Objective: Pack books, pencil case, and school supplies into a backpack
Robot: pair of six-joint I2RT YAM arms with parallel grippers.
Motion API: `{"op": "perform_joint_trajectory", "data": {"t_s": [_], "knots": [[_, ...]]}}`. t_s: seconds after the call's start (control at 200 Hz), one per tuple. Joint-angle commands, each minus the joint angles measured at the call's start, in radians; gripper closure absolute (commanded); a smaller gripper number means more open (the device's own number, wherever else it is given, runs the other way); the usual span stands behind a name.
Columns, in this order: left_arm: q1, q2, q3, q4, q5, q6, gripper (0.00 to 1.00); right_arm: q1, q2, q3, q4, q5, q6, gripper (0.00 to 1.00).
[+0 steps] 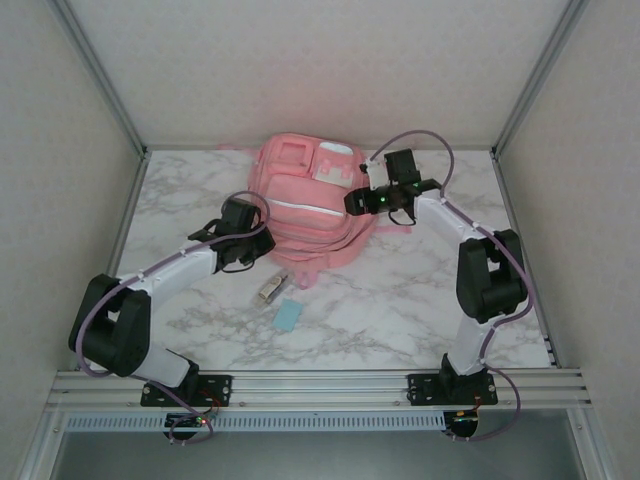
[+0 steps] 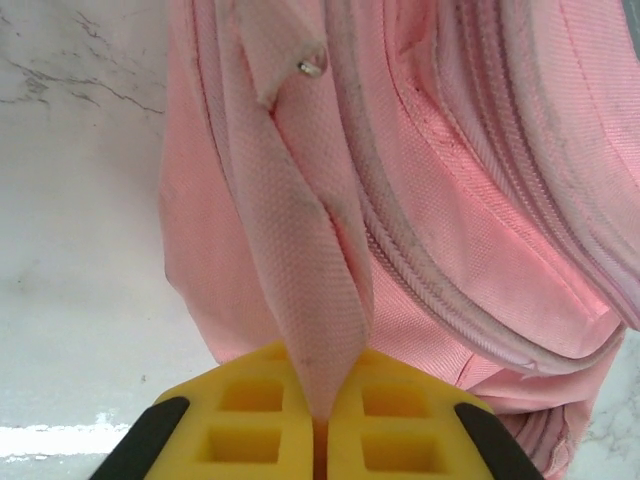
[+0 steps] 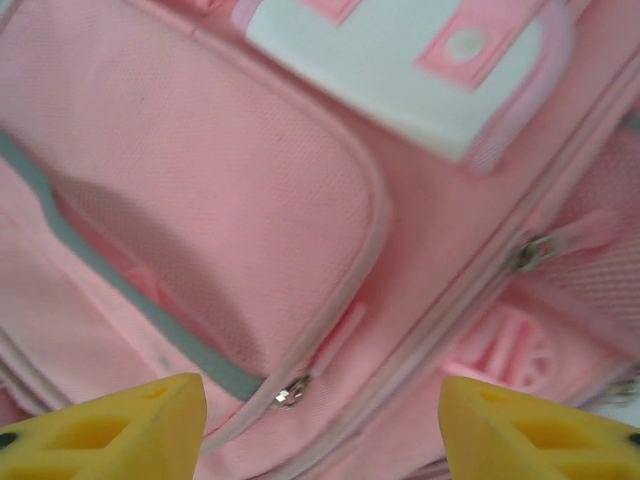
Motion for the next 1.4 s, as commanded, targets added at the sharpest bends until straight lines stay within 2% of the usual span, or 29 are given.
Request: {"op": "perform_joint_trajectory", "data": {"t_s": [0.0,0.21,0.34,0.475,0.686,0.851,0.986,1.146,1.351,1.396], "knots": [[0.011,0.029,0.026,0.089,-0.033,-0.026,1.00,0.025,0.024,-0.012,0.116,-0.056,0.136,0.38],[0.012,0.025,0.023,0.100,-0.032,-0.030,1.00,0.044,0.109,0.033,0.137,-0.053,0.211,0.47],[0.011,0.024,0.022,0.104,-0.029,-0.038,1.00,0.054,0.143,0.051,0.127,-0.042,0.225,0.48],[0.011,0.032,0.022,0.143,-0.026,-0.044,1.00,0.075,0.132,0.015,0.137,-0.063,0.239,0.49],[0.010,0.074,0.032,0.198,-0.019,-0.064,1.00,0.168,0.037,-0.121,0.153,-0.077,0.299,0.51],[0.010,0.108,0.058,0.220,-0.019,-0.062,1.00,0.209,-0.041,-0.210,0.106,-0.035,0.367,0.51],[0.010,0.122,0.074,0.221,-0.015,-0.054,1.00,0.222,-0.108,-0.245,0.059,0.014,0.365,0.51],[0.011,0.109,0.079,0.189,-0.034,-0.028,1.00,0.199,-0.173,-0.197,-0.064,0.211,0.288,0.50],[0.012,0.070,0.085,0.119,-0.043,0.023,1.00,0.133,-0.118,-0.092,-0.060,0.252,0.272,0.50],[0.010,0.056,0.085,0.112,-0.045,0.040,0.97,0.128,-0.090,-0.065,-0.044,0.247,0.278,0.50]]}}
